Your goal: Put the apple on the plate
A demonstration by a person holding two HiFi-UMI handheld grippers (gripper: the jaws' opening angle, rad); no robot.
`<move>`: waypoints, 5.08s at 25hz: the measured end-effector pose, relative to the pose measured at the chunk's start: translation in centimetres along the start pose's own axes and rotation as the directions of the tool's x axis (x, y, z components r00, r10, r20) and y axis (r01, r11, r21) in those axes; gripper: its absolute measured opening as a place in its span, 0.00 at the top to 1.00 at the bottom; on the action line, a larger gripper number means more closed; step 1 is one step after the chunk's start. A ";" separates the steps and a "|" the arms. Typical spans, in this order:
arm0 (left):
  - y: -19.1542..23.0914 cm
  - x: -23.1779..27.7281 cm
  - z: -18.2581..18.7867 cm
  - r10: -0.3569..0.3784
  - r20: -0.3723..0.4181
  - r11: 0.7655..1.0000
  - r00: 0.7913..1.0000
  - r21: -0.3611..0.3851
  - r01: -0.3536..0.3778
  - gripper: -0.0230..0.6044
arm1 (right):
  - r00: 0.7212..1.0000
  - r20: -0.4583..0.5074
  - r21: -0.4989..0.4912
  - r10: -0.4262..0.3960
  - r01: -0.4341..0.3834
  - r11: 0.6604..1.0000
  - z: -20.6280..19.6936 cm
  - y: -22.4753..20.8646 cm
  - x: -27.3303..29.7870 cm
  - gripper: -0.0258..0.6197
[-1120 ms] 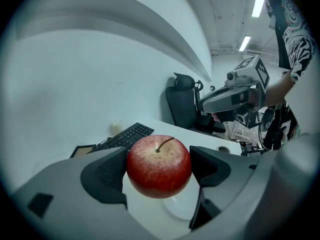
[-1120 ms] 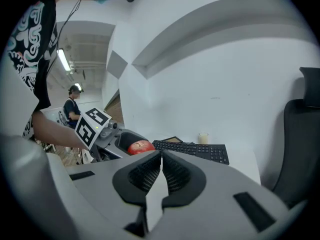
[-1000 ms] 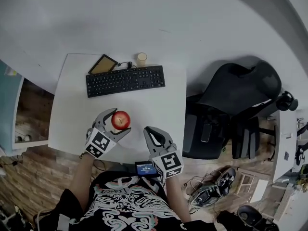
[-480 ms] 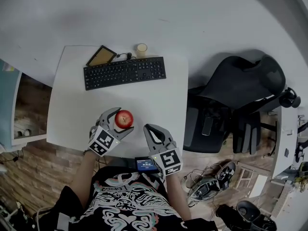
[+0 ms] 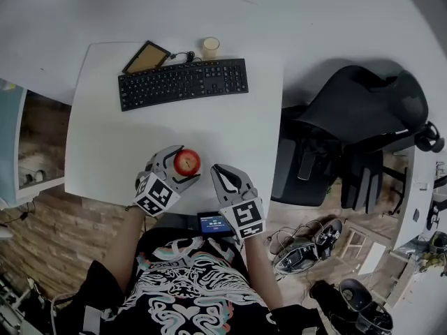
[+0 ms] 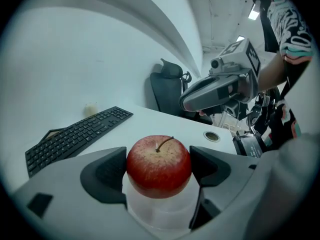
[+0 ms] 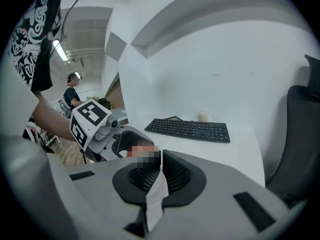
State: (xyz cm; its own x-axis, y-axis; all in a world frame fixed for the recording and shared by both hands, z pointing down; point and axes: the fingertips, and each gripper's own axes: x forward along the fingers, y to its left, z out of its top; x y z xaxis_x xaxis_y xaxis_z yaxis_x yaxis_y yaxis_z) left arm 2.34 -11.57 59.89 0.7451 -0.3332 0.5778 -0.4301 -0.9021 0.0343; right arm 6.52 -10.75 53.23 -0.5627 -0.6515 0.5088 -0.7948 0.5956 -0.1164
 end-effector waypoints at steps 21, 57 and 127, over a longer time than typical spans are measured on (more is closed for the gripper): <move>-1.4 1.3 -2.1 -0.006 0.061 1.000 0.998 0.015 0.005 0.35 | 0.997 -0.067 0.025 0.043 -0.041 0.999 -2.4 0.0 1.8 0.91; 0.2 -5.0 2.3 0.089 0.272 0.991 0.958 -0.120 -0.058 0.37 | 1.000 0.000 0.030 -0.013 0.013 0.999 -0.7 1.3 -0.1 0.91; 0.4 -16.5 11.0 0.362 0.379 0.929 0.852 -0.065 -0.365 0.94 | 0.906 0.282 0.172 -0.316 0.276 0.945 6.1 2.2 -11.4 0.91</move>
